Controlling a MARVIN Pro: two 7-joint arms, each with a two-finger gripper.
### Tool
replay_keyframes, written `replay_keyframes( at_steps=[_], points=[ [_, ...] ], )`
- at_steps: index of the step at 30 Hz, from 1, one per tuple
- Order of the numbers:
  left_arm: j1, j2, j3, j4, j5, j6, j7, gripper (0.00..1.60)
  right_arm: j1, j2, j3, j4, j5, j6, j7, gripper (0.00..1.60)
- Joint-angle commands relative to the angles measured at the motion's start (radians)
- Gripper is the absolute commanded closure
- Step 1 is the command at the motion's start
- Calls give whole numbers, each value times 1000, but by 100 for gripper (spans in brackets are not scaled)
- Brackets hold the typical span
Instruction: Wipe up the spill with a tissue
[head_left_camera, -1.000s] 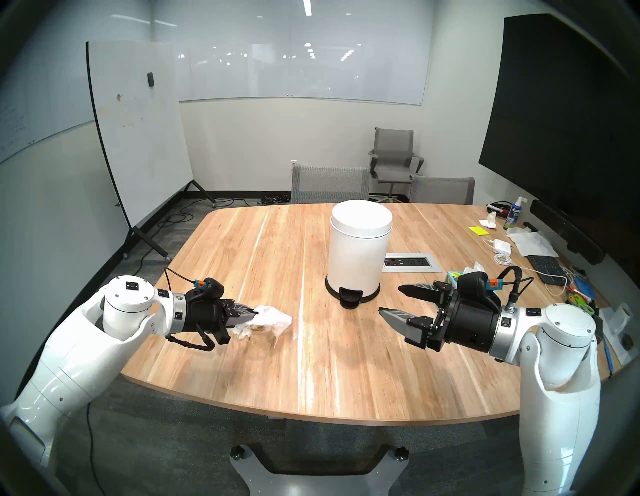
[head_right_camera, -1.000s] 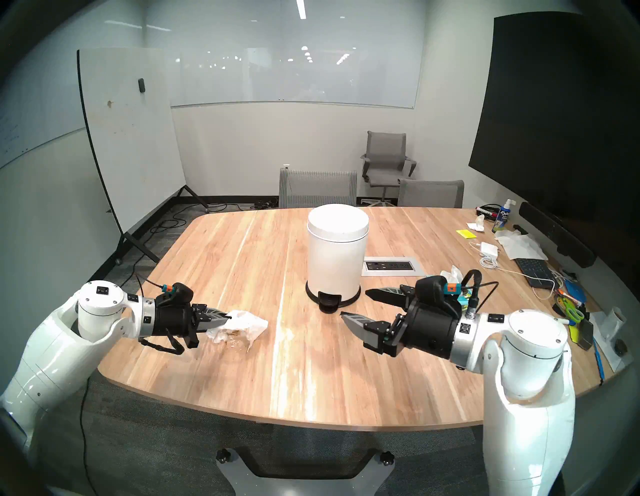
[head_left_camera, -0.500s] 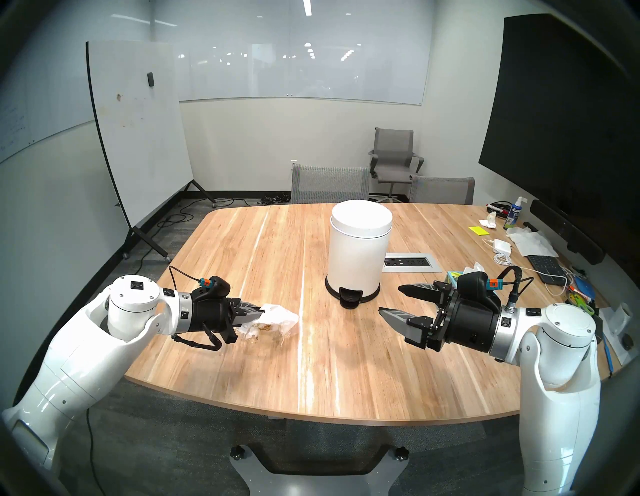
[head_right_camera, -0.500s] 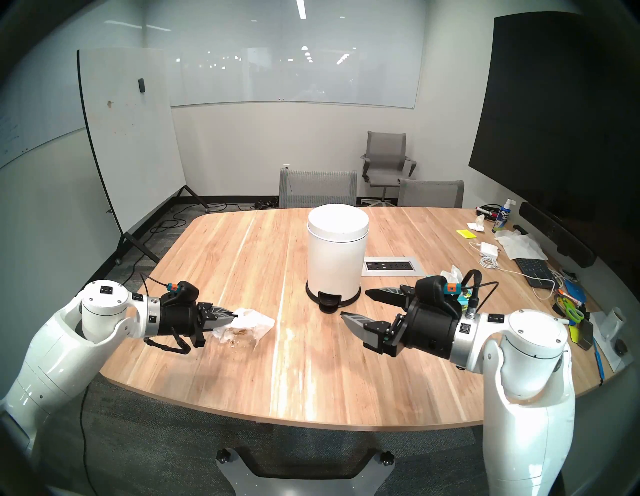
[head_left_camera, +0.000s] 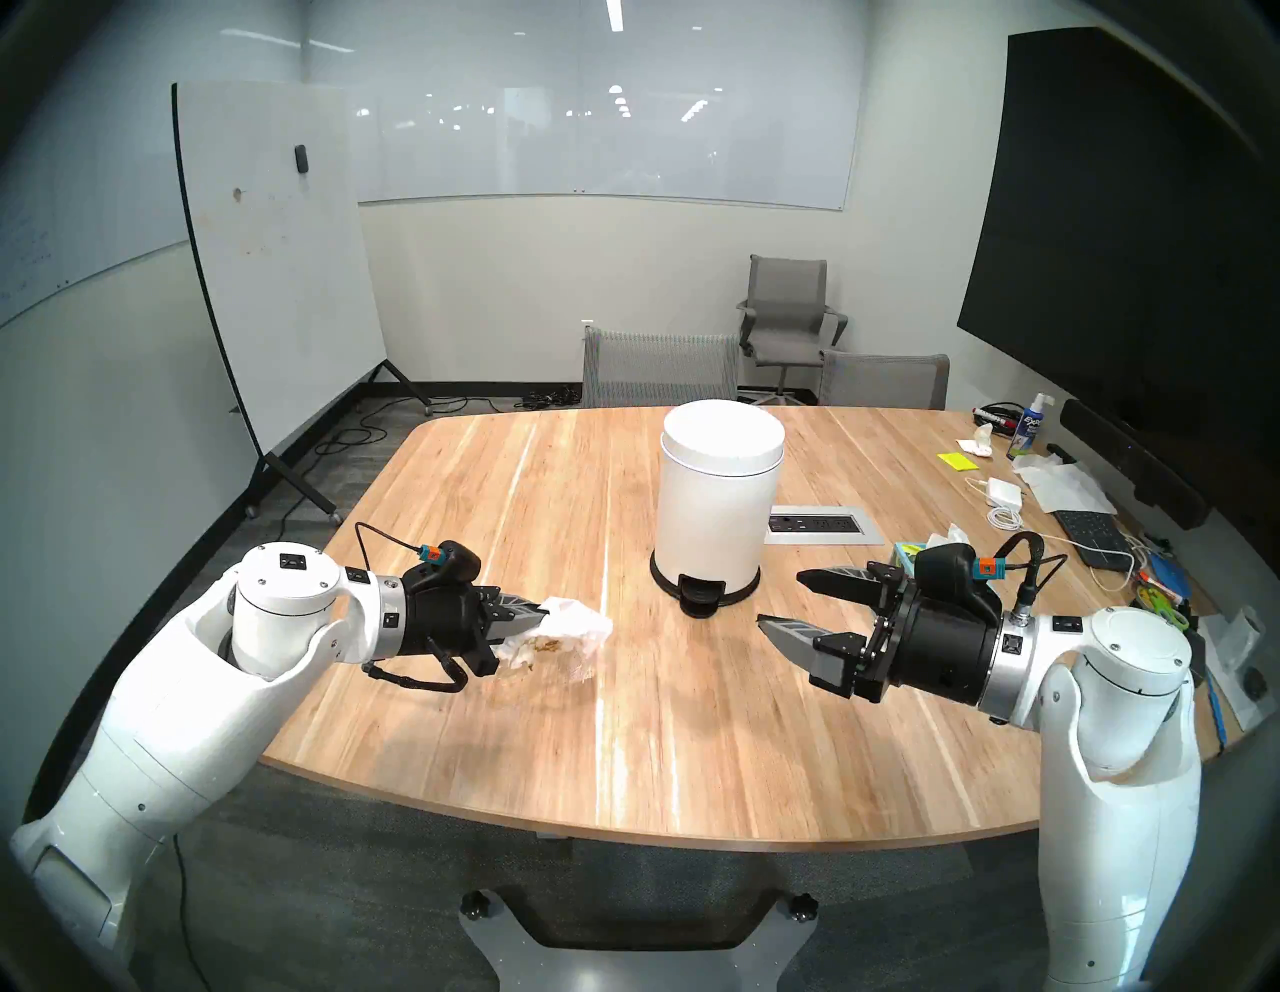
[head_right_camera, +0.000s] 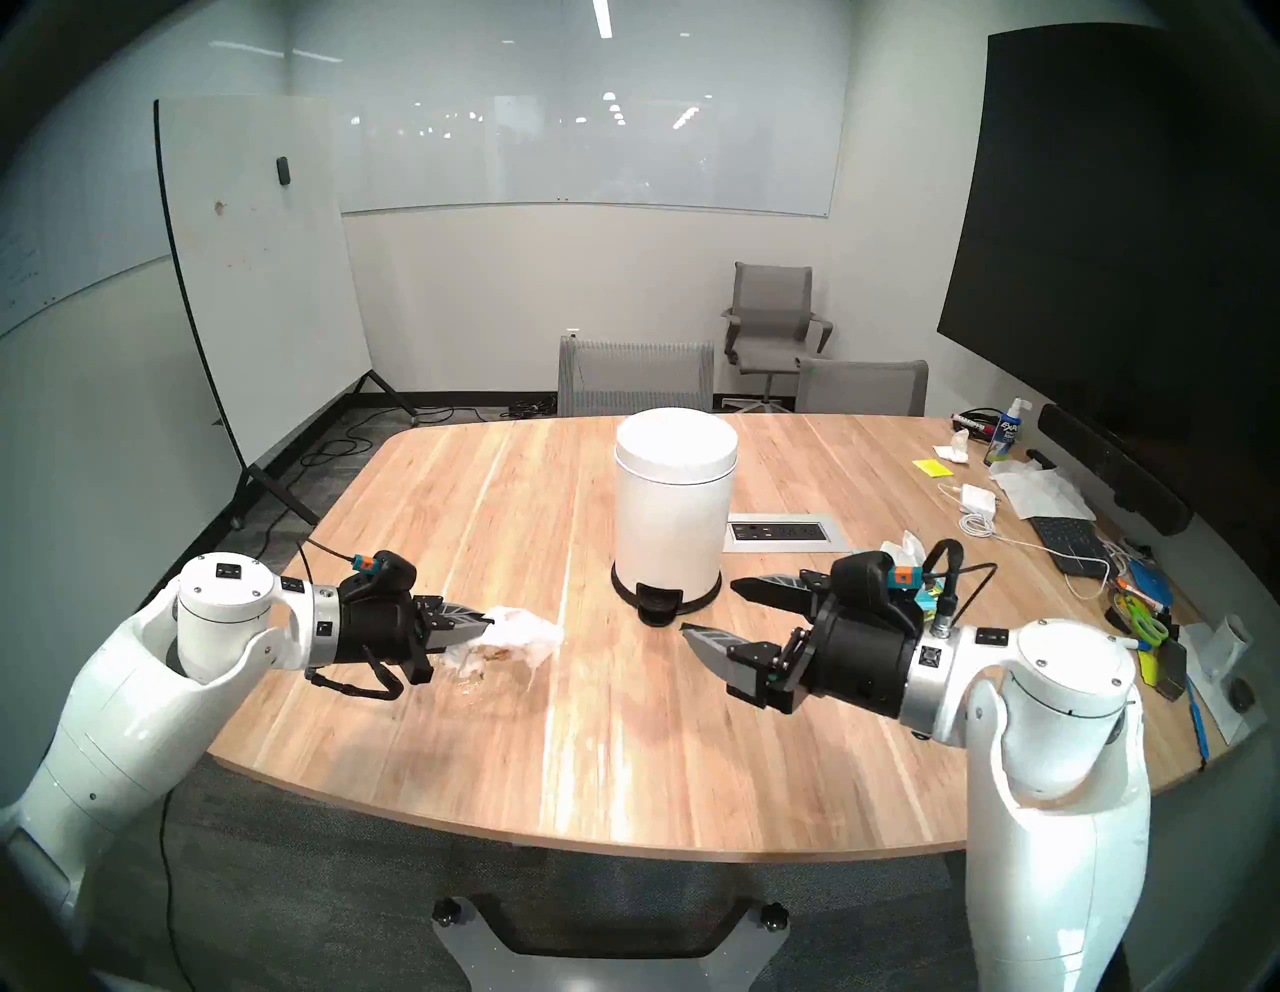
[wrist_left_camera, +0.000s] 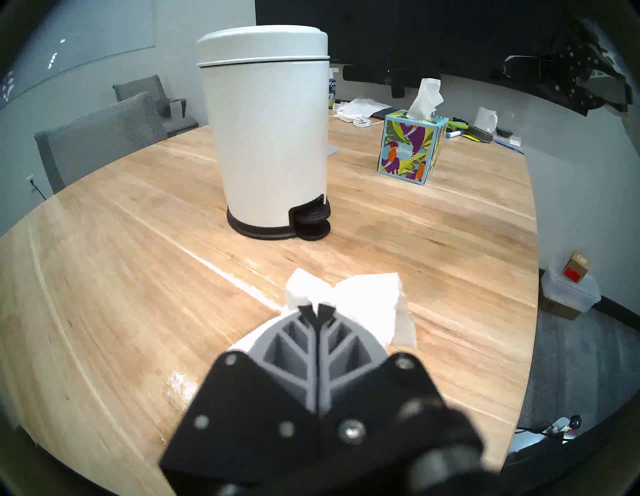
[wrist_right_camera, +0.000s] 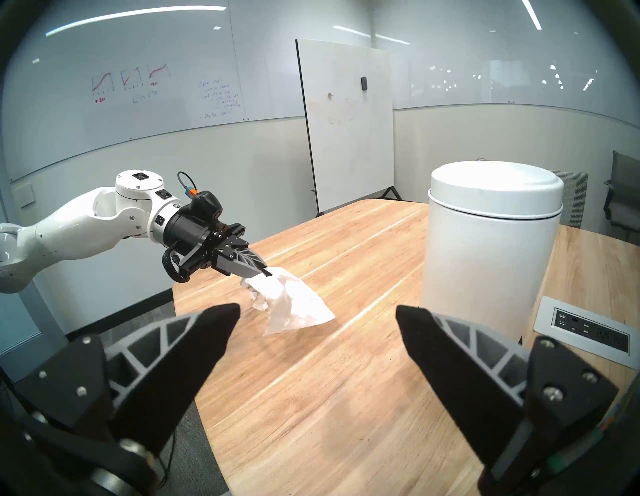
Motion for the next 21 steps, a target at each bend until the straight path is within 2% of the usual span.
replay_keyframes(
  at_steps=[1, 21],
  points=[
    [-48, -26, -13, -43, -24, 31, 8, 160, 5, 2, -3, -16, 4, 1, 5, 0],
    [-49, -44, -74, -119, -87, 107, 40, 160, 5, 2, -3, -16, 4, 1, 5, 0]
  ],
)
